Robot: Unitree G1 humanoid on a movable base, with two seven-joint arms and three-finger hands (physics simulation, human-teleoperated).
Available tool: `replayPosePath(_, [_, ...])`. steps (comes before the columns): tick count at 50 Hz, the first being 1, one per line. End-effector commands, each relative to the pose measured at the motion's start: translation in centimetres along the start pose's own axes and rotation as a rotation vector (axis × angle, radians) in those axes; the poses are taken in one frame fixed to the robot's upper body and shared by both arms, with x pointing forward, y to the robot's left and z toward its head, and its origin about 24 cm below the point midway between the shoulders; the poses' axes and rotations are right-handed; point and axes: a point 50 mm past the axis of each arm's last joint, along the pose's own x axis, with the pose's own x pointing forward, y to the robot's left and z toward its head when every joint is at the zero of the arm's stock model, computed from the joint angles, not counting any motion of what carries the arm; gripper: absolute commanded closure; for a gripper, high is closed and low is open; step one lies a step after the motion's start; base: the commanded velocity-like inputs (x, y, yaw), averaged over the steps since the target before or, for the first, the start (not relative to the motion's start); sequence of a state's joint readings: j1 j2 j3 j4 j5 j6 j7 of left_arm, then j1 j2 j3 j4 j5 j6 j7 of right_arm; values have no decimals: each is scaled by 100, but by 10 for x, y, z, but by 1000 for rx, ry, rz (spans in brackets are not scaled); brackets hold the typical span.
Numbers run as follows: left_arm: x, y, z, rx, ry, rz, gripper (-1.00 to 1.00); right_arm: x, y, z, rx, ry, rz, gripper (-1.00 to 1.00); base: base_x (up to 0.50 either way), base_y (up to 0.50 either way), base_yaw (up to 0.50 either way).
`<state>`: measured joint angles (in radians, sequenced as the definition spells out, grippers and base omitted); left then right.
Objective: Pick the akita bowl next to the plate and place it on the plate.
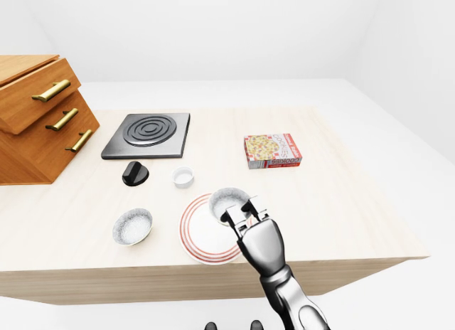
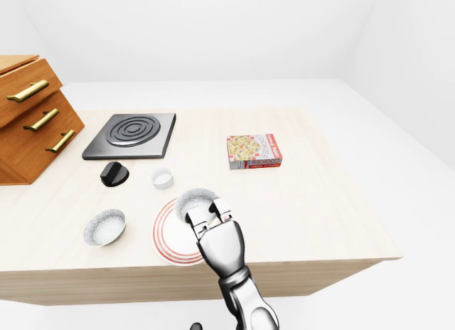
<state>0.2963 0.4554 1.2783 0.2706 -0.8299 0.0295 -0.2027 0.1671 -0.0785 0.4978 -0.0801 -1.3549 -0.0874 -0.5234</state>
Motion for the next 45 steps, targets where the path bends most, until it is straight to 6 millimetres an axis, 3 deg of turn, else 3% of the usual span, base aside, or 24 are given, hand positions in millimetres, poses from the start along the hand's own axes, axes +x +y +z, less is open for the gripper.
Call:
replayPosePath(1, [0, -1, -1, 0, 1, -1, -100, -1, 2, 0, -41, -15, 11, 100, 0, 0, 0])
replayPosePath(26, [0, 0, -2, 3, 4, -1, -100, -13, 8, 27, -52, -138, 58, 100, 0, 0, 0])
replayPosePath(45, [-1, 0, -2, 1, 3, -2, -100, -2, 26, 15, -57, -93, 102, 100, 0, 0, 0])
